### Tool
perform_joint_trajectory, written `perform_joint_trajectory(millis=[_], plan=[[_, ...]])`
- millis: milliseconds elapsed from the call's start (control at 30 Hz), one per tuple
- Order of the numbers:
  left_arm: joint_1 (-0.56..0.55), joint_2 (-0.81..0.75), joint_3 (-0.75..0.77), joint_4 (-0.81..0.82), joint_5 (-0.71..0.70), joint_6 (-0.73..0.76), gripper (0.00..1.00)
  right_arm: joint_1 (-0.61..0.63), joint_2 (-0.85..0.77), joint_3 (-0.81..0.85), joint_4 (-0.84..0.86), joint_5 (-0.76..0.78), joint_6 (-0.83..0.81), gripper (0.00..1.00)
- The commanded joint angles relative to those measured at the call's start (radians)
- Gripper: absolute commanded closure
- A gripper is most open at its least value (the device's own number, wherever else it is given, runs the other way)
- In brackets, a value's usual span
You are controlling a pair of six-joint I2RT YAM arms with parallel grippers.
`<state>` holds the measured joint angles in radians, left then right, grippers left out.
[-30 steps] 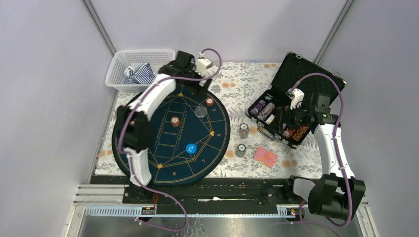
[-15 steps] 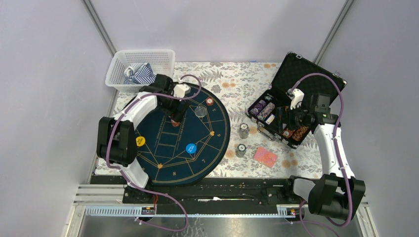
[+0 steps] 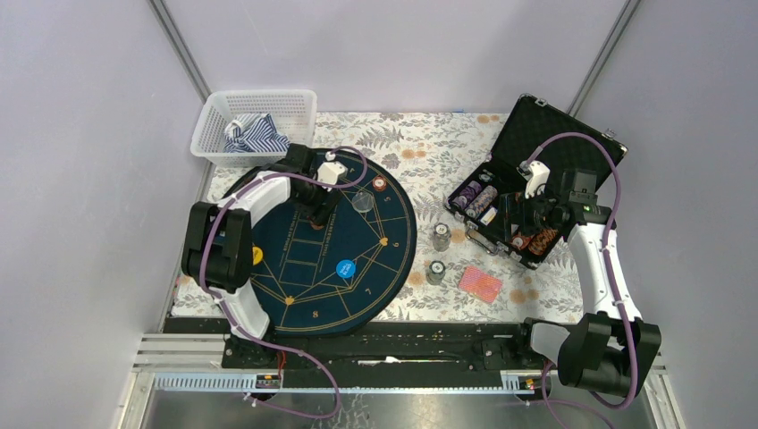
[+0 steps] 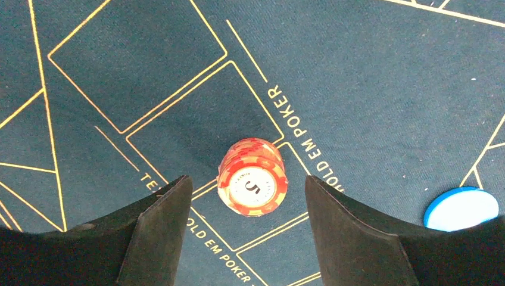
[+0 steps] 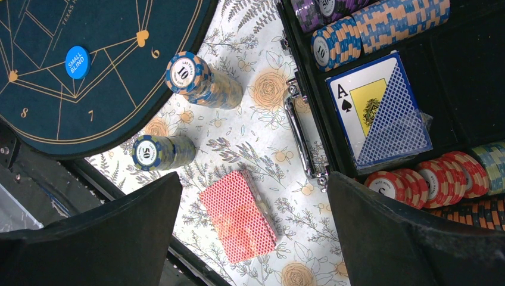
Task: Distribute texas hold em gaming equipment
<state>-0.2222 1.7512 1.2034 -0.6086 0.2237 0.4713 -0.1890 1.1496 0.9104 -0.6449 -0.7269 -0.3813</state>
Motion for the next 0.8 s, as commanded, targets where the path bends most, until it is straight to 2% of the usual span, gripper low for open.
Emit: perform_joint_trajectory(millis=[0,233,333,467,567,700,767], plan=[[0.000,0.016,0.003,0.041,0.002,0.005,0.28,-0.003,0.007,0.010,0.001,-0.018,-0.013,0.00],[0.000,0.032,0.000,0.049,-0.010,0.002,0.45,-0.003,0.010,0.010,0.001,-0.016,-0.012,0.00],[0.000,0.031,0.000,0.042,-0.016,0.007,0.46,-0.003,0.009,0.009,0.001,-0.016,-0.013,0.00],[0.001,0.029,-0.006,0.033,-0.013,0.013,0.39,-0.003,0.010,0.010,0.001,-0.014,-0.014,0.00],[0.000,0.030,-0.011,0.030,-0.011,0.016,0.39,-0.003,0.009,0.010,0.001,-0.014,-0.014,0.00],[0.000,0.028,-0.016,0.029,-0.009,0.016,0.43,-0.003,0.008,0.010,0.002,-0.014,-0.014,0.00],[0.000,0.027,-0.014,0.025,-0.010,0.020,0.49,-0.003,0.007,0.010,0.002,-0.013,-0.014,0.00]])
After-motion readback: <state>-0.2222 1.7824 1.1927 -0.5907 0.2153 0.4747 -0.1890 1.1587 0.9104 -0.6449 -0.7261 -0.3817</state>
